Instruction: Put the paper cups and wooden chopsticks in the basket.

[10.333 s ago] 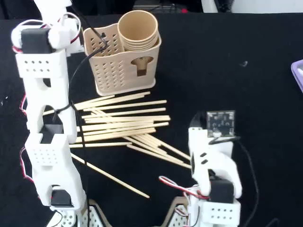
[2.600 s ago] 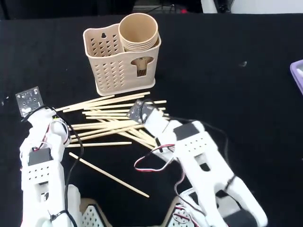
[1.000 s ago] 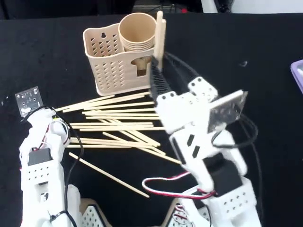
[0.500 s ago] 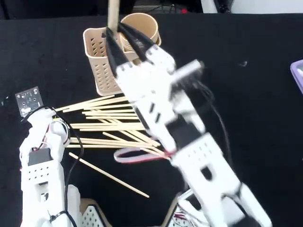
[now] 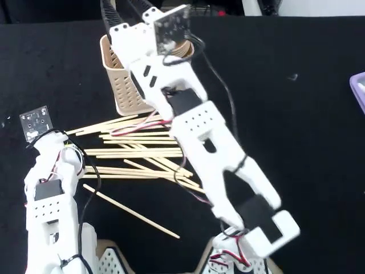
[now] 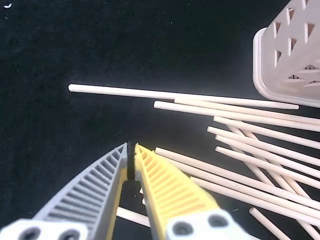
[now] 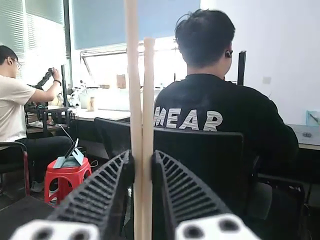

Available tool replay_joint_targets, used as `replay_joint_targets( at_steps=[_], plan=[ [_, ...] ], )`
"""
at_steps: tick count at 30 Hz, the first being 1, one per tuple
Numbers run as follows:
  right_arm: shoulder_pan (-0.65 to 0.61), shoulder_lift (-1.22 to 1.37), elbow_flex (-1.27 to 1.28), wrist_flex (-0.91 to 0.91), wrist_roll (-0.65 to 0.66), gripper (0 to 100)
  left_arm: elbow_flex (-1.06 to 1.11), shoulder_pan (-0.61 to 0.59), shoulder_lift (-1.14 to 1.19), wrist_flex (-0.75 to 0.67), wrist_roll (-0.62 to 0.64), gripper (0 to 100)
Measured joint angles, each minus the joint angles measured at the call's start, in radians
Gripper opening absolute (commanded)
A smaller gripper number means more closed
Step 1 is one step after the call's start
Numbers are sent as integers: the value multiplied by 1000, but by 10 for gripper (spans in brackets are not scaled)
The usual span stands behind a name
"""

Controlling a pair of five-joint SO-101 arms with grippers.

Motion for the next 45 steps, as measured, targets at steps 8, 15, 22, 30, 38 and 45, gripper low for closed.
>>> replay_joint_targets(
  at_steps=[8,15,22,30,38,45],
  plan=[
    [29,101,-28,35,74,11,0,0,0,0,0,30],
    [29,101,-31,207,109,32,0,0,0,0,0,30],
    [29,101,-37,255,109,129,0,0,0,0,0,30],
    [29,95,-123,417,109,103,0,0,0,0,0,30],
    [26,-153,-89,749,109,103,0,0,0,0,0,30],
    [-43,-362,176,1183,127,116,0,0,0,0,0,30]
  ],
)
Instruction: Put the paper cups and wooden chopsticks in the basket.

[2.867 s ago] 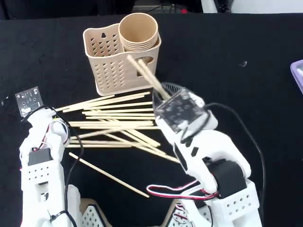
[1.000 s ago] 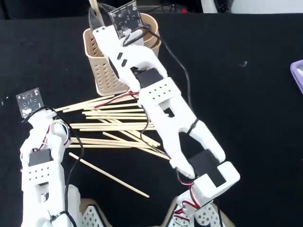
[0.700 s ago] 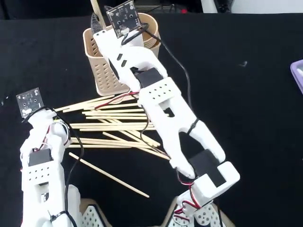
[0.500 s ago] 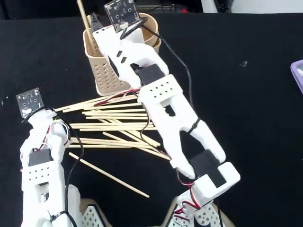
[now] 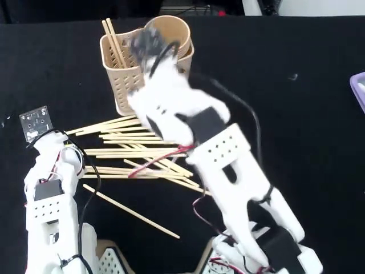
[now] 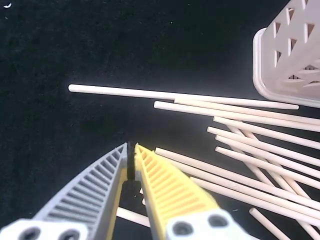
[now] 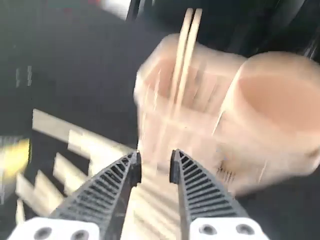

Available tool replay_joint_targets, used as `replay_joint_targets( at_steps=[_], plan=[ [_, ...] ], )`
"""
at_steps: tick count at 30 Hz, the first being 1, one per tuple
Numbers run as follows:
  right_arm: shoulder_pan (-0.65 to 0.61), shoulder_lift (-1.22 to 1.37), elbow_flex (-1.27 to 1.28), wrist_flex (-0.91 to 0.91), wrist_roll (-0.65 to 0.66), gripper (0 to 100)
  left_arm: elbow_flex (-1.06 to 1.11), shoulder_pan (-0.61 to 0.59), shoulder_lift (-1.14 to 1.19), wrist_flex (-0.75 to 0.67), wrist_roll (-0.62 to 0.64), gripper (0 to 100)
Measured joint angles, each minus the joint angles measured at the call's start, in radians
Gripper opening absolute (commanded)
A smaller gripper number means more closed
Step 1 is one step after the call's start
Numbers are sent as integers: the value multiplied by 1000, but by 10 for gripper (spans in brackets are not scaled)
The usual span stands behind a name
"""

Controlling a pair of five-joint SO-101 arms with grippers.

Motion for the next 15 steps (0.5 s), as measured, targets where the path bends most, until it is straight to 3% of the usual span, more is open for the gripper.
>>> replay_joint_targets(
  at_steps=[6,10,15],
  plan=[
    [-3,-11,382,-81,153,242,0,0,0,0,0,30],
    [-25,-11,582,-178,229,243,0,0,0,0,0,30],
    [-143,-12,660,-141,269,243,0,0,0,0,0,30]
  ],
)
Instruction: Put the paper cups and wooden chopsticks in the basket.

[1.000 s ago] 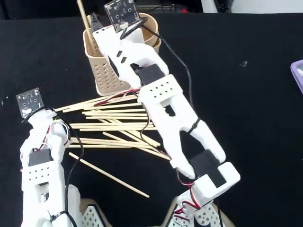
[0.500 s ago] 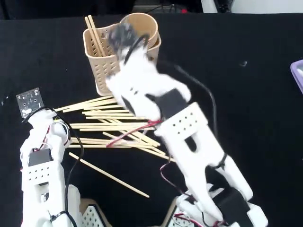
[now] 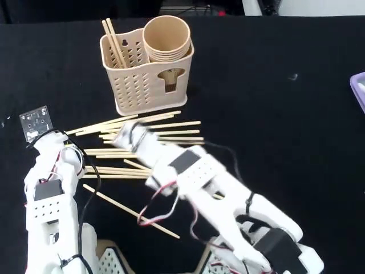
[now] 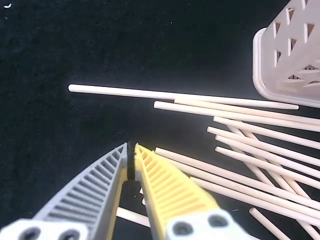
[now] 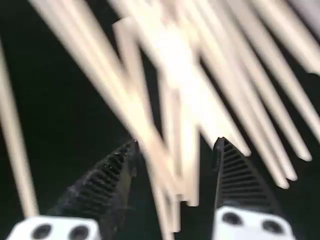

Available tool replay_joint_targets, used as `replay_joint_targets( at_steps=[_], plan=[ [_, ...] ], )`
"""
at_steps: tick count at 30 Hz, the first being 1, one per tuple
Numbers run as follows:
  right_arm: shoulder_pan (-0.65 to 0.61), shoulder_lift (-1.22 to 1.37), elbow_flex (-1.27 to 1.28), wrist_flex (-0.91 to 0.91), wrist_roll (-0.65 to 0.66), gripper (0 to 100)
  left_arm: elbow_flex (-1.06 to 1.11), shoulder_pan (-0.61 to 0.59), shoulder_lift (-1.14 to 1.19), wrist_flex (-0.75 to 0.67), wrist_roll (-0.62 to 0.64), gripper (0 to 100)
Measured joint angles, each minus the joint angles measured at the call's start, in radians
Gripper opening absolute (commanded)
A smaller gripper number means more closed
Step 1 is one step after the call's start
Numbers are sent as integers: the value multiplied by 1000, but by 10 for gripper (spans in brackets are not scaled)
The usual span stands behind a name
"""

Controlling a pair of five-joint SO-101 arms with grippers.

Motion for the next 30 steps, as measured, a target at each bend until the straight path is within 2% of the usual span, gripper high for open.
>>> replay_joint_targets(
  at_steps=[5,9,14,21,30],
  plan=[
    [-192,0,0,95,6,243,0,0,0,0,0,30],
    [-259,0,0,101,-11,243,0,0,0,0,0,30],
    [-315,0,0,101,-55,243,0,-84,0,0,14,30],
    [-362,0,31,12,-106,243,0,-288,0,0,216,30],
    [-367,0,180,-176,-106,243,0,-358,0,0,287,30]
  ],
)
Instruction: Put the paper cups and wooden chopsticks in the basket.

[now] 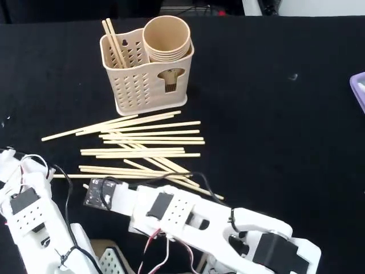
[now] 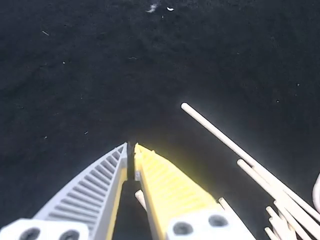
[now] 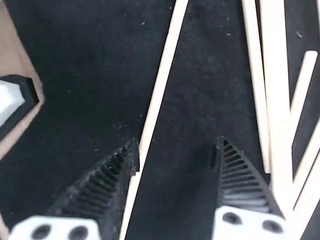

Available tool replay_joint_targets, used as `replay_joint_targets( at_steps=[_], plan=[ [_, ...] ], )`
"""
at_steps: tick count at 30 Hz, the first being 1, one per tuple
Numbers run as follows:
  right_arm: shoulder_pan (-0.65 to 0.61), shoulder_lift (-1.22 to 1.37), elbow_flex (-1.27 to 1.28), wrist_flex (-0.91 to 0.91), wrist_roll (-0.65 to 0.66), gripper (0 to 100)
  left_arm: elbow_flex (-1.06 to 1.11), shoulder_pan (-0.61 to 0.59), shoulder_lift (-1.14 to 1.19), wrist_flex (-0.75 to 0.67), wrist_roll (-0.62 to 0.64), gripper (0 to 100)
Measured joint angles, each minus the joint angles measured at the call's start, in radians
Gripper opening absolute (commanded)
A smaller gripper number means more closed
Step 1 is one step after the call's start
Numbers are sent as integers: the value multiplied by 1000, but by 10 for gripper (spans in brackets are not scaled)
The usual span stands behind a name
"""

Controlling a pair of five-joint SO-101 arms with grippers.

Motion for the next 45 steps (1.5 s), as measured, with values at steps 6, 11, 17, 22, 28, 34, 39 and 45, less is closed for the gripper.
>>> replay_joint_targets(
  at_steps=[6,11,17,22,28,34,39,45],
  plan=[
    [0,-2,21,-18,0,170,0,0,0,0,6,30],
    [0,-2,44,-23,2,8,0,0,0,0,6,30],
    [2,-11,46,-3,2,10,0,0,0,0,6,30],
    [104,-57,0,94,107,11,0,0,0,0,6,30],
    [334,-74,-84,155,298,11,0,0,0,0,6,30],
    [381,-58,-91,86,330,97,0,0,0,0,6,30],
    [350,83,-129,17,298,247,0,0,0,0,6,30],
    [348,292,-244,-5,295,276,0,0,0,0,6,30]
  ],
)
